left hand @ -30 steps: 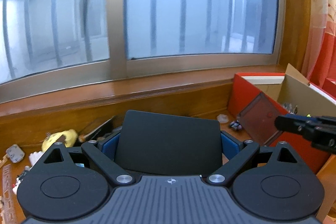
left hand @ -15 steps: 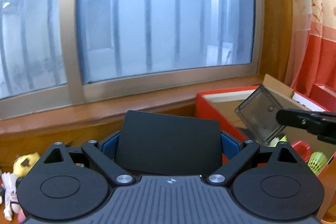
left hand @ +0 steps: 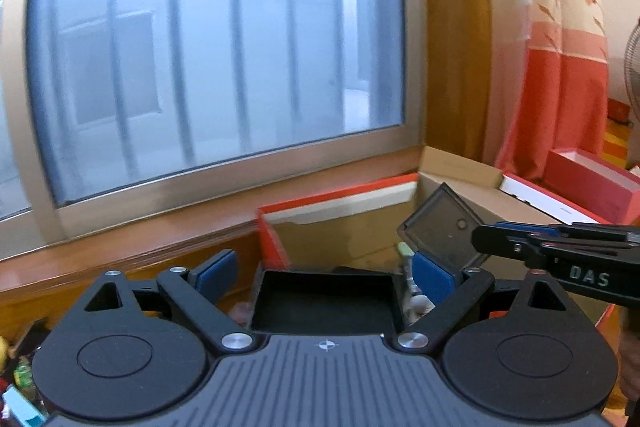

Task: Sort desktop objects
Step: 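Open the left tool to drop the black pad into the box while the right tool drops the stand, then move both tools back over the cluttered desk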

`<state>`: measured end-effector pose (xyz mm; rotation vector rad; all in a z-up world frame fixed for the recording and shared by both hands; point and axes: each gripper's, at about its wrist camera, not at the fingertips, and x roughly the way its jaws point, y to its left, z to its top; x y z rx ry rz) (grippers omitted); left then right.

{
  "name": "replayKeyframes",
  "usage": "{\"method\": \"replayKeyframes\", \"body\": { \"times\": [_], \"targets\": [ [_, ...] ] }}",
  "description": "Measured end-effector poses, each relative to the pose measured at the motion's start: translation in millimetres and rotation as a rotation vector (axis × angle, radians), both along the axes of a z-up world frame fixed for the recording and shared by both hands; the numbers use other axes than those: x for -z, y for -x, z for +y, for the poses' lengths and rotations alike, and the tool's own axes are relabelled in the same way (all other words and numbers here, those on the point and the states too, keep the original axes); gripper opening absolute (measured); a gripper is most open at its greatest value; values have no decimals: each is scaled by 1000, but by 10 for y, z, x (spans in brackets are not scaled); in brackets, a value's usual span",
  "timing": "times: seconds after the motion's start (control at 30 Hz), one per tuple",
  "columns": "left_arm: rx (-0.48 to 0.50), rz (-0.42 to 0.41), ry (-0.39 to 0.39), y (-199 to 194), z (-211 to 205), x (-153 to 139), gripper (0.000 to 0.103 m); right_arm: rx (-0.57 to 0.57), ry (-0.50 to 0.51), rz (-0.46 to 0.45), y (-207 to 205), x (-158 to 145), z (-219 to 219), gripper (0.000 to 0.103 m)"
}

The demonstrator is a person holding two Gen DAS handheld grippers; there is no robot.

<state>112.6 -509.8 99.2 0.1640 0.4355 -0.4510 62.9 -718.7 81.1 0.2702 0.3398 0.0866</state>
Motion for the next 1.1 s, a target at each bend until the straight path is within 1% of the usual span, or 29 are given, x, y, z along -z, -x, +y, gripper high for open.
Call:
{"method": "replayKeyframes", "body": {
  "times": [0.17, 0.27, 0.3, 0.33, 0.37, 0.5, 0.57, 0.73, 0.93, 1.1],
  "targets": [
    [41, 11, -22, -19, -197, 41, 94, 35, -23, 20, -34, 92, -232, 25],
    [43, 25, -31, -48, -242, 71, 94, 36, -19, 28, -53, 126, -288, 28],
    [44, 30, -34, -57, -257, 82, 94, 36, -16, 30, -59, 136, -297, 33],
    [43, 36, -37, -66, -265, 91, 94, 37, -13, 32, -64, 145, -301, 42],
    [39, 42, -39, -71, -262, 101, 95, 38, -11, 33, -65, 155, -297, 47],
    [19, 60, -40, -57, -223, 140, 98, 26, -2, 44, -72, 181, -263, 56],
    [4, 66, -34, -39, -182, 146, 100, 24, 3, 47, -68, 185, -240, 59],
    [-37, 64, -13, 37, -54, 115, 103, 20, 9, 37, -21, 176, -200, 74],
    [-115, 55, -5, 156, 213, 94, 103, 10, 24, 12, 30, 138, -91, 84],
    [-210, 62, -2, 263, 580, 111, 103, -8, 27, -10, 22, 90, 101, 88]
  ]
}}
